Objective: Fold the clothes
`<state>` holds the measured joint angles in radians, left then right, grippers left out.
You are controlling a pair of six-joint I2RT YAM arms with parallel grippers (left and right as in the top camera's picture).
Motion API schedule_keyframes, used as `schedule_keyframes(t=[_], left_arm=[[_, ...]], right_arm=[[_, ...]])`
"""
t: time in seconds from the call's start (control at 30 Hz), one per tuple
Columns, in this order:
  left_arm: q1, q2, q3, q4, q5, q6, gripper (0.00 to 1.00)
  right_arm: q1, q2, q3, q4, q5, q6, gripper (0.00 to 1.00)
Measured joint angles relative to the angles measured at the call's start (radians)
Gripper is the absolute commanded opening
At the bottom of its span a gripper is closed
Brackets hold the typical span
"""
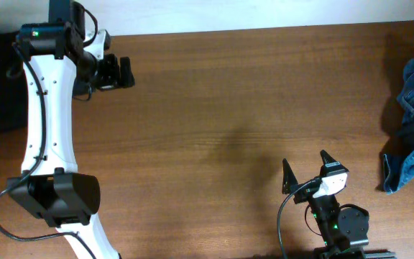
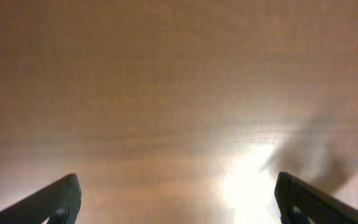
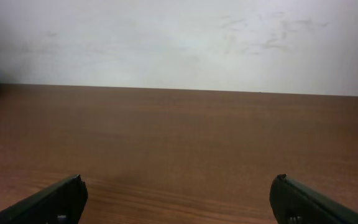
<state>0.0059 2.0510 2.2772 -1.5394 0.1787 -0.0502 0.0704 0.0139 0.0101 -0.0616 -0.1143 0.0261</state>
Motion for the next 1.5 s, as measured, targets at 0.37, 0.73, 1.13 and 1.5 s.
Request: schedule_keyframes(t=[0.37, 0.73, 1.13, 1.5], left_arm=[[0.000, -0.189, -0.003, -0.019, -0.003, 0.000, 0.99], [0.000, -0.447, -0.183, 0.130, -0.005, 0.000, 0.99], [0.000, -0.912, -0.924, 0.716, -0.012, 0.000, 1.00], [0.000, -1.223, -1.489, 1.110, -0.011, 0.000, 0.99]], right_arm=[[0.000, 0.000, 0.000, 0.000, 0.000, 0.000, 0.98], [0.000, 0.000, 0.000, 0.000, 0.000, 0.000, 0.99], [0.000, 0.000, 0.000, 0.000, 0.000, 0.000, 0.99], [0.000, 0.000, 0.000, 0.000, 0.000, 0.000, 0.99]])
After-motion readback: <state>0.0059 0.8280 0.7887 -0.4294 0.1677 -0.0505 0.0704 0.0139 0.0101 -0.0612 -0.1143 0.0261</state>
